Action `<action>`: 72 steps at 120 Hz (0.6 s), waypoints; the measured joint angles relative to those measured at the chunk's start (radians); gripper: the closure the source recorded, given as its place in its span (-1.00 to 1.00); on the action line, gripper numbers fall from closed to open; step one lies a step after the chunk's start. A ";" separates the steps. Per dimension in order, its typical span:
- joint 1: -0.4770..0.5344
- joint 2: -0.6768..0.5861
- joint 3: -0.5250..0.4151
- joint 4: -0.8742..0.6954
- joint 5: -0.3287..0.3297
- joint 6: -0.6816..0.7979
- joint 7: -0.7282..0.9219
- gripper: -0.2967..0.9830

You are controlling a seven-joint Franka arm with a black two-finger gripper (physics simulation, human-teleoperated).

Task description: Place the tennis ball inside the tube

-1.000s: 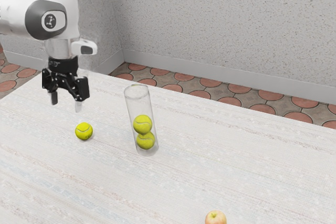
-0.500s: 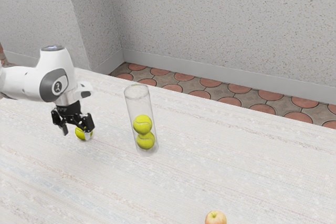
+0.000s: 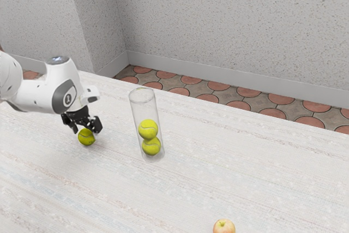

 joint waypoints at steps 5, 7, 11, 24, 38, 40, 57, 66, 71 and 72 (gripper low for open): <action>0.000 0.008 0.002 0.001 -0.002 0.005 0.004 -0.49; 0.000 0.011 0.002 0.001 -0.003 0.006 0.006 -0.48; 0.000 0.015 0.003 0.001 -0.003 0.009 0.009 -0.44; 0.000 0.030 0.004 0.010 -0.005 0.016 0.017 -0.29; 0.000 0.043 0.004 0.013 -0.007 0.023 0.025 -0.15; 0.000 0.045 0.004 0.013 -0.008 0.024 0.026 -0.13; 0.000 0.034 0.004 0.019 -0.009 0.026 0.027 0.01; -0.002 -0.006 0.001 0.025 -0.005 0.009 0.022 0.12; -0.003 -0.028 -0.003 0.062 -0.003 -0.028 0.016 0.20; -0.004 -0.031 -0.004 0.073 -0.002 -0.038 0.015 0.22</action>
